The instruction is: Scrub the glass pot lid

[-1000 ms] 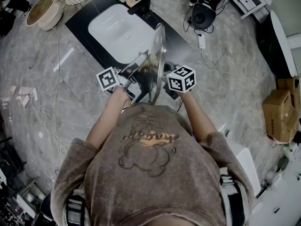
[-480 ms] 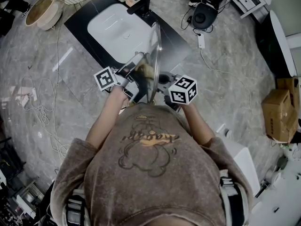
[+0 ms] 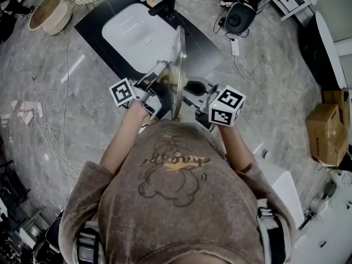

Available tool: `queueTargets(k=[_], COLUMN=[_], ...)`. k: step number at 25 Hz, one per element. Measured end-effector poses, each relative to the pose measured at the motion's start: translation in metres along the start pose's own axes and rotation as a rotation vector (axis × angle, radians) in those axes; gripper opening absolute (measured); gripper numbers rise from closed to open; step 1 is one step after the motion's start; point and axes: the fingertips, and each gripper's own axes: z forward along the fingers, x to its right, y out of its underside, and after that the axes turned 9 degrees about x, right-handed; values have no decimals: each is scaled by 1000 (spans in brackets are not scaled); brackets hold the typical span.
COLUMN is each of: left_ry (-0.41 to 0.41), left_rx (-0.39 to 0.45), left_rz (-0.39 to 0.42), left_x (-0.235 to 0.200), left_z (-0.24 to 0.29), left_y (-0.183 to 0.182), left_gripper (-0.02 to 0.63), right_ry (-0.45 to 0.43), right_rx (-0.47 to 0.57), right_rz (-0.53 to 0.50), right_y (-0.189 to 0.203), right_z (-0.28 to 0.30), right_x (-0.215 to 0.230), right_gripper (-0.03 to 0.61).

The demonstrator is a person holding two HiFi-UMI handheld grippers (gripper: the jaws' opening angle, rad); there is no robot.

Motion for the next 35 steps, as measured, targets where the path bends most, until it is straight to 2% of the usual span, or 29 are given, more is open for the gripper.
queueTargets(k=[9,17,24,35], left_ry=[6,32,39,50], left_rx=[-22,-23,-25,-31], left_rz=[-16,-32,-45,-49], left_x=[1,9,11,19], left_z=[4,6,6,7], left_y=[5,5,9,11], left_gripper=[179,179,179,179], right_ry=[76,149,226,316], right_rx=[110,111,66,-107], right_rz=[-39,-62,-53,-33], right_y=[-41,-47,-27,40], right_z=[11,23,28,21], right_x=[34,66,101,138], right_gripper=[49,49,49,48])
